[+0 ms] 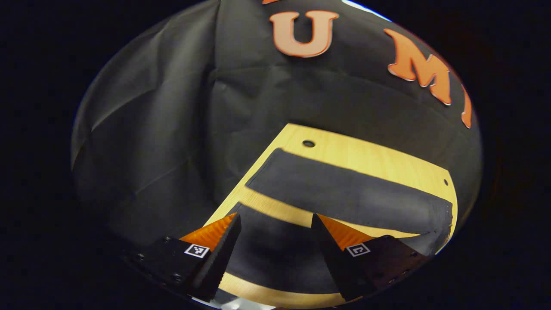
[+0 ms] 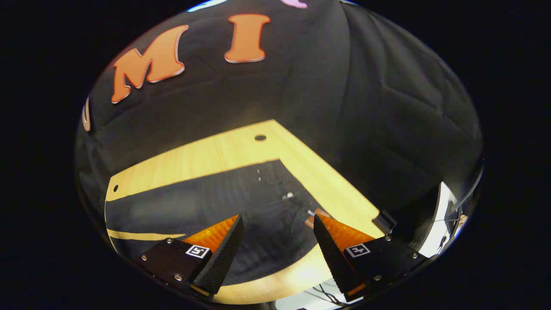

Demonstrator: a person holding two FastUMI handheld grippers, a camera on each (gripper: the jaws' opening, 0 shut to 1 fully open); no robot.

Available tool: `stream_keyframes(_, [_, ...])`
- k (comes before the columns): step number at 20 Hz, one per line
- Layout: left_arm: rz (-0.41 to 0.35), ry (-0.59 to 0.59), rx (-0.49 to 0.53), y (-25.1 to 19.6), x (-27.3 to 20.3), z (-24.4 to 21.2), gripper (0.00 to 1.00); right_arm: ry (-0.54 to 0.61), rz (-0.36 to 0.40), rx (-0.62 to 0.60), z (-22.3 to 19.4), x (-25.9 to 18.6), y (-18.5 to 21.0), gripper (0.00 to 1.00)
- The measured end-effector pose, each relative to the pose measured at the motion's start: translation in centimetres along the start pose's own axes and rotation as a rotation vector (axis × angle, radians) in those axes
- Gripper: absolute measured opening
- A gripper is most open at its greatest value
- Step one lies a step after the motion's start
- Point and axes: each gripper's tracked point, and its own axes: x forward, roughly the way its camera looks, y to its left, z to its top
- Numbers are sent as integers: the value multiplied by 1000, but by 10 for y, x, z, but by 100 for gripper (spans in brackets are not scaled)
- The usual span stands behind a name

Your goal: Grasp the waist and the cuffs of the jeans and fold them to make the two legs overlap; first hold the waist and fold one-third of the jeans toward the cuffs, then hold the cuffs and fold the remaining one-third in the same direction to finish folding.

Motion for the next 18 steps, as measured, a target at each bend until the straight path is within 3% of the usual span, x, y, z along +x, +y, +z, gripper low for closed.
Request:
stream_keyframes(10, [109, 353, -179, 19, 22, -40, 98, 368, -53, 161, -77, 79, -44, 99])
stream_keyframes(14, [157, 529, -319, 23, 21, -60, 96, 463, -63, 218, -98, 97, -49, 99])
stream_keyframes(18, [160, 644, -473, 33, 30, -80, 96, 532, -71, 249, -114, 107, -54, 98])
